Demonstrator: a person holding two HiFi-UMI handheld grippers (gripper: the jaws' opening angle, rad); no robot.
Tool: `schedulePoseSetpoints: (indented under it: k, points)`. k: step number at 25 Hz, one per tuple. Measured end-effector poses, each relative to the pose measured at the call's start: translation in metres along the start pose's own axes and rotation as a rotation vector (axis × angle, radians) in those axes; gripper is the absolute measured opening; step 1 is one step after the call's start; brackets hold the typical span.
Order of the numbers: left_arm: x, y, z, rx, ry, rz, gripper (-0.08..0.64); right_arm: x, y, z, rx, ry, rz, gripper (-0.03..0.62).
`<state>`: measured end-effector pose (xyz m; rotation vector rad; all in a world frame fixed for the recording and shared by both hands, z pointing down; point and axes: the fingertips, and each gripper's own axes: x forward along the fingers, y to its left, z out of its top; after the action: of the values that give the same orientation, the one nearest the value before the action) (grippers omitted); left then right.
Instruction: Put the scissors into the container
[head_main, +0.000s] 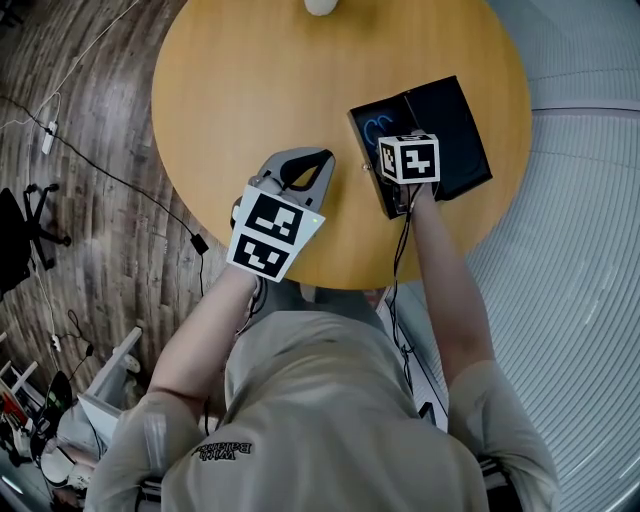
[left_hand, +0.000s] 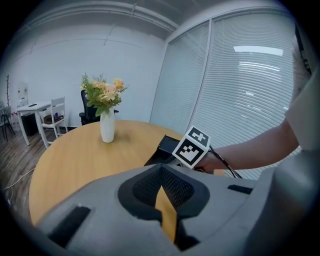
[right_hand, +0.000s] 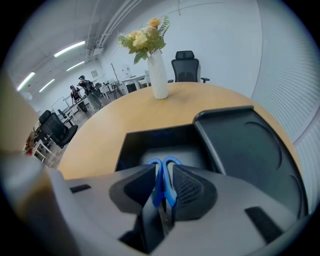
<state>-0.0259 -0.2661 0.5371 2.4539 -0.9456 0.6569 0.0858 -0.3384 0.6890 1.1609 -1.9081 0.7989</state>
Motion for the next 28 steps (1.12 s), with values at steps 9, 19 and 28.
schedulePoseSetpoints:
  k: [9,19,28]
  points:
    - [-0.027,-0.008,0.043,0.057,-0.083,0.013,0.021,-0.074,0.015,0.045,0.027,-0.186,0.029,0.094]
    - [-0.071,-0.009,0.104,0.167,-0.172,0.069,0.021,-0.197,0.041,0.107,0.038,-0.442,0.03,0.06]
    - [-0.119,-0.031,0.152,0.301,-0.267,0.098,0.021,-0.308,0.072,0.135,-0.072,-0.665,0.024,0.042]
